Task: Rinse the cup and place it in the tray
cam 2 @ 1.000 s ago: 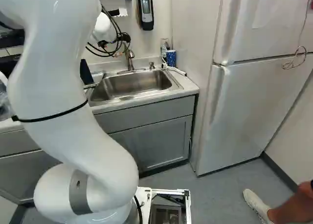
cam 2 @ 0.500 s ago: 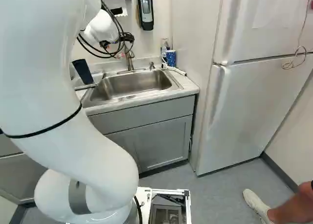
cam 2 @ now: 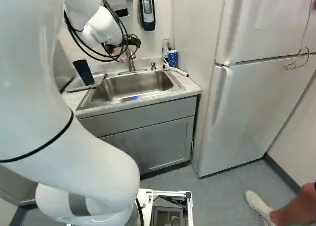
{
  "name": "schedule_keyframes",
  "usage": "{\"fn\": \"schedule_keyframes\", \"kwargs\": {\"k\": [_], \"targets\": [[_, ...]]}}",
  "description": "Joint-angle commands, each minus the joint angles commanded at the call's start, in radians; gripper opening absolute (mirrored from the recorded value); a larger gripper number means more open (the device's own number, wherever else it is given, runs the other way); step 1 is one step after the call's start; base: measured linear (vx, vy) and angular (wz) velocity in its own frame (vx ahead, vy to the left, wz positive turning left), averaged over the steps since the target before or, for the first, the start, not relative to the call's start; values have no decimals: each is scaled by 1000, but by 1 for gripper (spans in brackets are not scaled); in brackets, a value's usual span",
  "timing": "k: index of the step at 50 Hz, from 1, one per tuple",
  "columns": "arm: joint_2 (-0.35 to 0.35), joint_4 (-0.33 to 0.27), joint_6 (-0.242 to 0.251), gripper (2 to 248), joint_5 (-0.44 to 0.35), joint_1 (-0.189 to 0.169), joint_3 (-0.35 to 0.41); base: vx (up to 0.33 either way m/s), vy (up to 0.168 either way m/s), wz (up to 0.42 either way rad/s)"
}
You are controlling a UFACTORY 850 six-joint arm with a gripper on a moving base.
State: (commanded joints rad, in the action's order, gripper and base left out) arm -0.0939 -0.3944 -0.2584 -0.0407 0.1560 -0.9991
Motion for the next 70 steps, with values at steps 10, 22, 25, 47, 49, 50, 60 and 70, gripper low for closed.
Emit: {"fn": "schedule_keyframes", "kwargs": {"k": [10,22,25,47,49,50,60,70], "targets": [[-36,0,0,247,85,-7,34,0,0,0],[-44,0,0,247,200,-7,42,0,0,0],[-44,2,0,247,224,-7,42,0,0,0],[-44,71,0,247,319,-7,42,0,0,0],[-44,77,0,247,324,-7,42,0,0,0],[-44,79,0,247,326,-7,42,0,0,0],[-44,96,0,247,336,-7,42,0,0,0],[-44,111,0,247,348,-7,42,0,0,0]]}}
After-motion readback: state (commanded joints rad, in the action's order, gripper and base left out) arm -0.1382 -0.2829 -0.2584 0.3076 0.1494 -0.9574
